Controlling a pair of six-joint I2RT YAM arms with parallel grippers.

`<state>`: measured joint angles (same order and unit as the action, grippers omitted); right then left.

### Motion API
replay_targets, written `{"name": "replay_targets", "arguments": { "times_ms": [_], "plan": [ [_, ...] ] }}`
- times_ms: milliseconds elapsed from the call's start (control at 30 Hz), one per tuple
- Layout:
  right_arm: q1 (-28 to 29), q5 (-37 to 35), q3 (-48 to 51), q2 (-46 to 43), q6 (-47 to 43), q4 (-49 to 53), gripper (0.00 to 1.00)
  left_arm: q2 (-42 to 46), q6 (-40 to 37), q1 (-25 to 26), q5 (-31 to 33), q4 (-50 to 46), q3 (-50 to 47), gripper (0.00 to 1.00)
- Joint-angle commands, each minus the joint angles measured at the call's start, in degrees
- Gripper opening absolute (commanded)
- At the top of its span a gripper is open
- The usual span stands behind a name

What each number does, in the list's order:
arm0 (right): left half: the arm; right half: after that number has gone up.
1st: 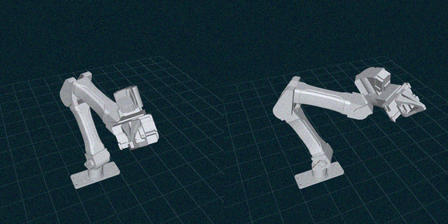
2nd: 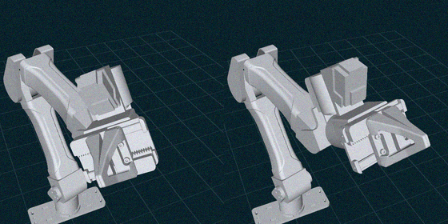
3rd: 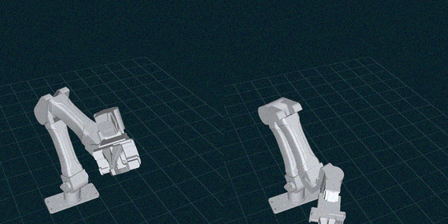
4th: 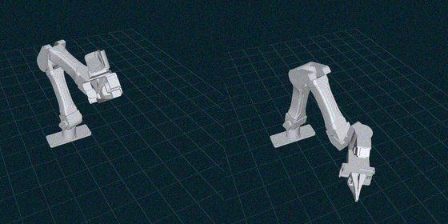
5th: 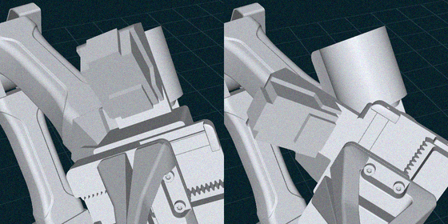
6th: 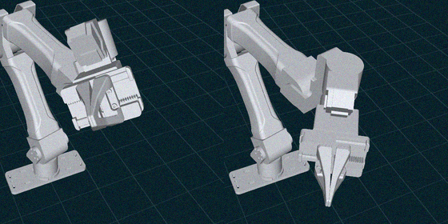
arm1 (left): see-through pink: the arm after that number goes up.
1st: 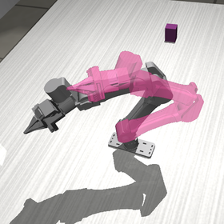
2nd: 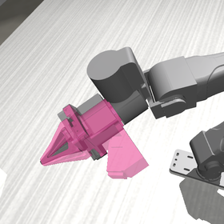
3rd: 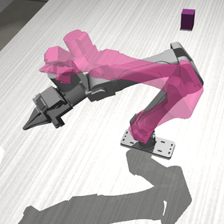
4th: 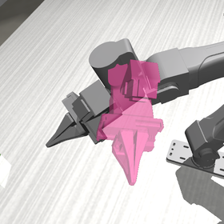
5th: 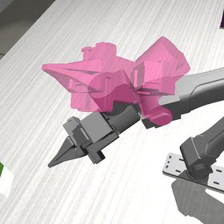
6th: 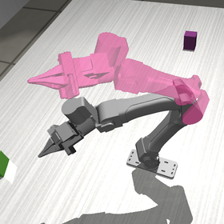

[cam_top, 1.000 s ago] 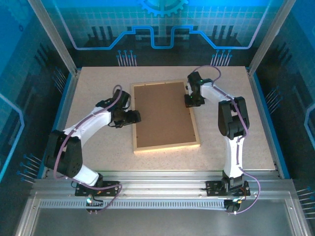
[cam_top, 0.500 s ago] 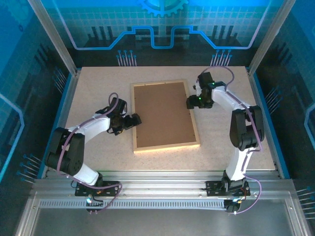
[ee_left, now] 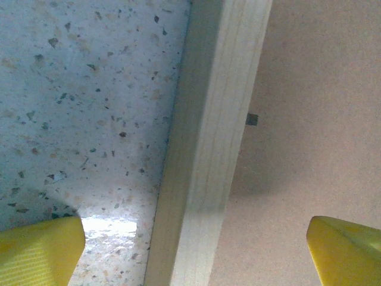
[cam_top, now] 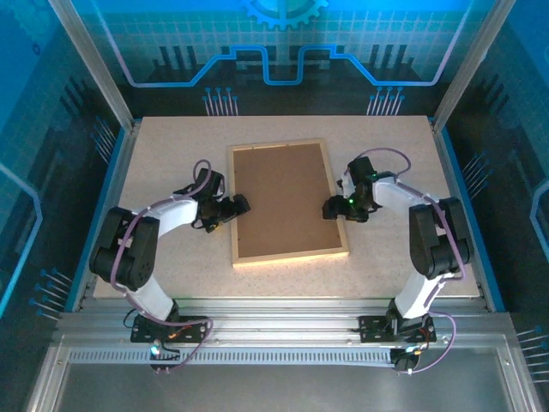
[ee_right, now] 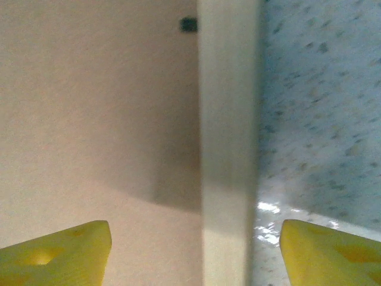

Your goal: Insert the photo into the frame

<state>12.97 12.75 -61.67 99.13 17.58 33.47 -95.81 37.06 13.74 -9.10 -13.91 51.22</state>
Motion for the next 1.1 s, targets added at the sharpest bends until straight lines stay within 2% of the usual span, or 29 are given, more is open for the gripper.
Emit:
{"name": "replay_targets", "arguments": {
  "times_ms": [0, 167, 433, 600, 733, 900, 967, 1067],
  "plan": [
    [1.8, 6.3, 3.2, -3.9, 3.1, -2.4, 0.73, -4.0, 0.6, 0.4, -6.4, 6.9, 2.6, 0.97],
    [5.1, 10.9, 7.0, -7.4, 7.0, -4.0, 0.68, -7.8, 1.3, 1.3, -9.1, 7.7, 8.9, 0.94],
    [9.8, 10.9, 9.6, -11.5, 11.4, -4.0, 0.65, -14.5, 0.6, 2.8, -11.3, 5.5, 20.1, 0.93],
    [12.3, 11.6, 9.5, -11.4, 13.9, -5.7, 0.63, -19.9, -2.1, 2.9, -12.3, 0.5, 32.9, 0.93],
    [14.1, 11.0, 8.1, -11.0, 14.0, -5.6, 0.63, -26.6, -4.6, 2.5, -10.5, -6.2, 44.8, 0.94],
    [11.6, 5.7, 5.9, -12.5, 11.0, -1.5, 0.63, -29.6, -6.5, 0.0, -8.3, -11.1, 51.8, 0.95],
    [9.2, 4.1, 4.3, -13.1, 9.3, -0.3, 0.65, -28.5, -7.0, -1.5, -7.3, -12.7, 52.1, 0.99],
    [4.1, 2.6, 0.2, -12.3, 6.1, -0.4, 0.68, -24.4, -8.9, -2.7, -3.9, -15.1, 50.4, 0.99]
  ]
}}
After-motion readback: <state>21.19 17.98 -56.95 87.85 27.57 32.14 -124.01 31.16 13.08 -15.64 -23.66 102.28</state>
